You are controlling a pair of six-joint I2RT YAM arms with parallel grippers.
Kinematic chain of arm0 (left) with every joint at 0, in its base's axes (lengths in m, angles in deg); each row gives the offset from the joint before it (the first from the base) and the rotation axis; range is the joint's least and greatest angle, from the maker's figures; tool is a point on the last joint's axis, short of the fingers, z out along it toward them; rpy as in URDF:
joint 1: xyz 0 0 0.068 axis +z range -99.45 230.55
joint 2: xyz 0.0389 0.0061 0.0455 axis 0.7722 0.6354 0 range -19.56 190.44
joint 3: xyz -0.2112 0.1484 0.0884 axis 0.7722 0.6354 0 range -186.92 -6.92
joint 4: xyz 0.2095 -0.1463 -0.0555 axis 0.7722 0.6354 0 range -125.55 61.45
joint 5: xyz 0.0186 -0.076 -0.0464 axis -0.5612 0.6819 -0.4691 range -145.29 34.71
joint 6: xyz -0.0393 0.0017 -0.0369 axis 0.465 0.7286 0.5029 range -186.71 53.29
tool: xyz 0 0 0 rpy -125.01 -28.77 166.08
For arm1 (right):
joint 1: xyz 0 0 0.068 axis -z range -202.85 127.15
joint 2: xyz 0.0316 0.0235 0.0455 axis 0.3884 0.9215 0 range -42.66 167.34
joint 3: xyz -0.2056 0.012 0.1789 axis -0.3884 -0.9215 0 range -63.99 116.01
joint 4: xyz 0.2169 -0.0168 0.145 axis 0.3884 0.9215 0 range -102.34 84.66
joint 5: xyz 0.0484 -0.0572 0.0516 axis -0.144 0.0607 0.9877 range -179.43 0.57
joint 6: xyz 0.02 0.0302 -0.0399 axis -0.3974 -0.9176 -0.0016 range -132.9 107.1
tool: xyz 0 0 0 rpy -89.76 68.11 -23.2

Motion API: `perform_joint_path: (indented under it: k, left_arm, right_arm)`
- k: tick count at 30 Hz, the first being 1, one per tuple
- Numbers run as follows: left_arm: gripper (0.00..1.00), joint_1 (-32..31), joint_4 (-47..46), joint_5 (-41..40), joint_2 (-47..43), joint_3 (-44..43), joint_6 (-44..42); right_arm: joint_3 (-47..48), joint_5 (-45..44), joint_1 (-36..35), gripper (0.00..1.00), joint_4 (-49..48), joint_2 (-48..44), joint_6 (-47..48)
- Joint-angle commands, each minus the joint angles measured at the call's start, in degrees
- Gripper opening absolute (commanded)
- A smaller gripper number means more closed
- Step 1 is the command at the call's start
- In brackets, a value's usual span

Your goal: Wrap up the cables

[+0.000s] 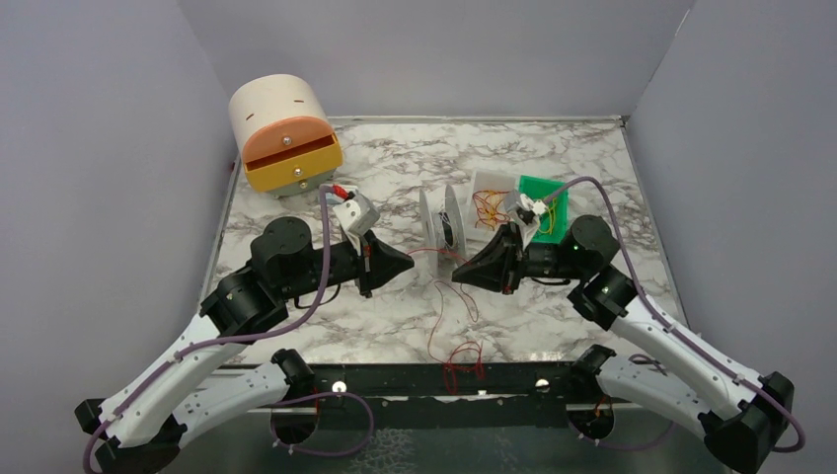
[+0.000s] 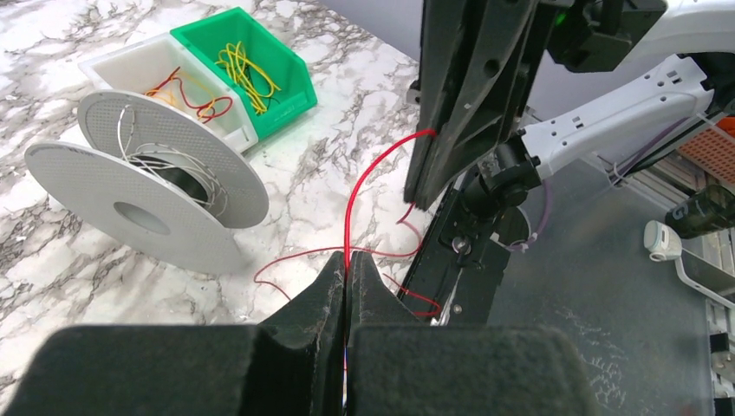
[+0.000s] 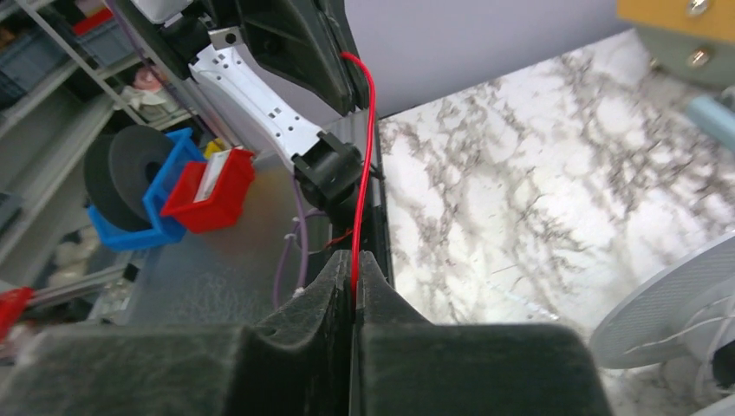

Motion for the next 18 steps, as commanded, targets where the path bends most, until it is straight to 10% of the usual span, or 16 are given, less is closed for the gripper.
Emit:
perform_joint_path:
  k: [1, 7, 18]
  left_arm:
    - [0.0, -0.2, -1.2, 0.3, -1.1, 0.9, 0.6]
    - [0.0, -0.2, -1.0, 0.5, -1.6, 1.6, 0.8]
    - [0.0, -0.2, -4.7, 4.1, -1.1, 2.0, 3.9]
  right_arm:
    - [-0.7, -6.5, -0.4, 0.02, 1.0, -3.8, 2.2]
    - [0.0, -11.3, -0.4, 0.03, 4.6, -7.7, 3.3]
    - [-4.6, -5.7, -0.4, 0.42, -5.3, -5.6, -3.2]
